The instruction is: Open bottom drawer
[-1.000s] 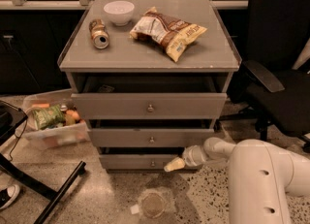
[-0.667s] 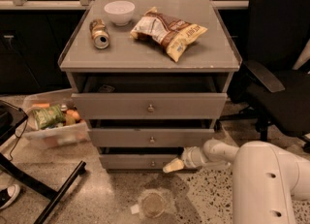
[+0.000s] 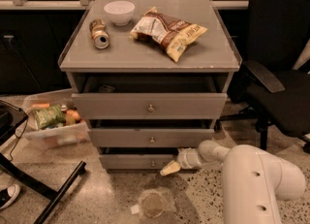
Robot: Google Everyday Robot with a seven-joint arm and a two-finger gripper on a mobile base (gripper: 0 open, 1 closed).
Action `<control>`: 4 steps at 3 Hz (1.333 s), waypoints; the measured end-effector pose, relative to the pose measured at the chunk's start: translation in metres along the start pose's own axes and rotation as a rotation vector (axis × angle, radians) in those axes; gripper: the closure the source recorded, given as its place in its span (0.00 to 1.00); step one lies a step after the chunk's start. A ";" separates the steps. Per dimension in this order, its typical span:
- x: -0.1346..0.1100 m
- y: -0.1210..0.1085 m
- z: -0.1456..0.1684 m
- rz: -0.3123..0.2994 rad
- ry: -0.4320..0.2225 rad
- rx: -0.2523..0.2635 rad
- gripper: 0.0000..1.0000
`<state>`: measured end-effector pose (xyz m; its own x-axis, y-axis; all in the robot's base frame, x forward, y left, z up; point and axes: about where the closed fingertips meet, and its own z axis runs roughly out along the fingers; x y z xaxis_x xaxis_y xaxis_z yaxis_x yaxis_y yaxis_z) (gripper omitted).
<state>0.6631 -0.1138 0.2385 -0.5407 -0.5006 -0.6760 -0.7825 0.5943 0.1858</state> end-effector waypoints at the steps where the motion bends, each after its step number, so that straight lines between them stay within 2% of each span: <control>1: 0.003 -0.008 0.016 -0.023 0.020 0.000 0.00; 3: 0.019 -0.027 0.035 -0.029 0.024 0.006 0.00; 4: 0.024 -0.031 0.040 -0.055 0.017 0.004 0.18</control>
Offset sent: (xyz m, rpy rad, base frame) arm 0.0254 -0.0101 -0.0463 -0.0486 0.0070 0.0033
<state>0.6864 -0.1189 0.1884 -0.5025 -0.5432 -0.6726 -0.8099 0.5680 0.1464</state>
